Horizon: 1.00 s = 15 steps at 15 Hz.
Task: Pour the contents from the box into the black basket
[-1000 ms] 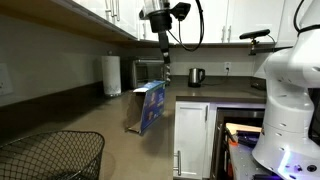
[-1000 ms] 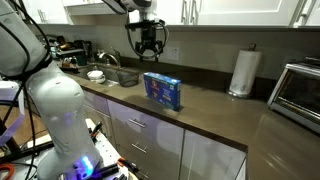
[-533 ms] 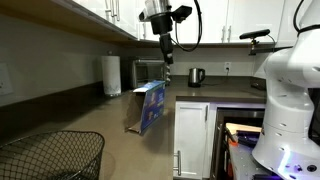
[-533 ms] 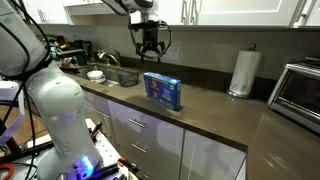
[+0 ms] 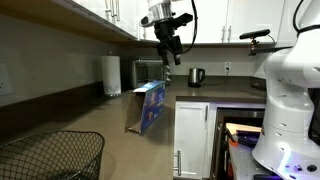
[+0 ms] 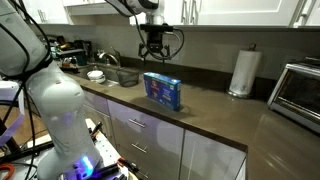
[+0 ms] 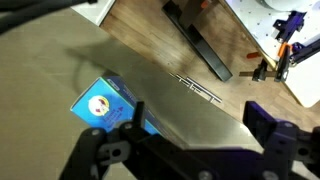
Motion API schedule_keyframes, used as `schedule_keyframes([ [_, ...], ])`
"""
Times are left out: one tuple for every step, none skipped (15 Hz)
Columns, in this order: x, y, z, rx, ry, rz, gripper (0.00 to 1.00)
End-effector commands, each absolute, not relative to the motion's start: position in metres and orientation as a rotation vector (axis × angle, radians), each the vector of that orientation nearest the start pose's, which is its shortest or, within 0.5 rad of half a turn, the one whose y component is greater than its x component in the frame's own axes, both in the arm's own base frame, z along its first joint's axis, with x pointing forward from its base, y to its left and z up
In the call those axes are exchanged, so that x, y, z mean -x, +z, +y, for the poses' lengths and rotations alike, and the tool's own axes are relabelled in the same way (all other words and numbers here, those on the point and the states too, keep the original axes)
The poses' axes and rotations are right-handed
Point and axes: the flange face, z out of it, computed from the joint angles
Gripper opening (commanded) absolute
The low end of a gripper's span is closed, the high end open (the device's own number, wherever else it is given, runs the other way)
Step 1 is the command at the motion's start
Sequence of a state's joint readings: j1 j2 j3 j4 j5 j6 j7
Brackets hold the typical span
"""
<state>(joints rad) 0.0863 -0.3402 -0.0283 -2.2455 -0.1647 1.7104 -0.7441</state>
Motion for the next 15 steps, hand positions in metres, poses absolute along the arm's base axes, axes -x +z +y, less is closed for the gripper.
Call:
schedule_keyframes([
  [-0.429, 0.487, 0.006, 2.872, 0.387, -1.373, 1.00],
  [-0.430, 0.484, 0.004, 2.841, 0.395, -1.415, 1.00],
  [-0.431, 0.482, 0.003, 2.825, 0.402, -1.436, 1.00],
  [-0.431, 0.481, 0.003, 2.816, 0.406, -1.446, 1.00],
  [-0.432, 0.480, 0.004, 2.812, 0.408, -1.451, 1.00],
  [-0.431, 0.476, 0.007, 2.806, 0.411, -1.524, 1.00],
  [-0.432, 0.467, 0.007, 2.775, 0.440, -1.595, 1.00],
  [-0.436, 0.461, 0.004, 2.746, 0.452, -1.645, 1.00],
  [-0.439, 0.454, 0.000, 2.726, 0.464, -1.689, 1.00],
  [-0.441, 0.450, -0.002, 2.693, 0.470, -1.739, 1.00],
  [-0.444, 0.445, -0.006, 2.663, 0.463, -1.795, 1.00],
  [-0.447, 0.441, -0.010, 2.633, 0.447, -1.844, 1.00],
  [-0.452, 0.438, -0.013, 2.609, 0.423, -1.892, 1.00],
  [-0.455, 0.436, -0.016, 2.597, 0.406, -1.929, 1.00],
  [-0.459, 0.436, -0.019, 2.595, 0.399, -1.960, 1.00],
])
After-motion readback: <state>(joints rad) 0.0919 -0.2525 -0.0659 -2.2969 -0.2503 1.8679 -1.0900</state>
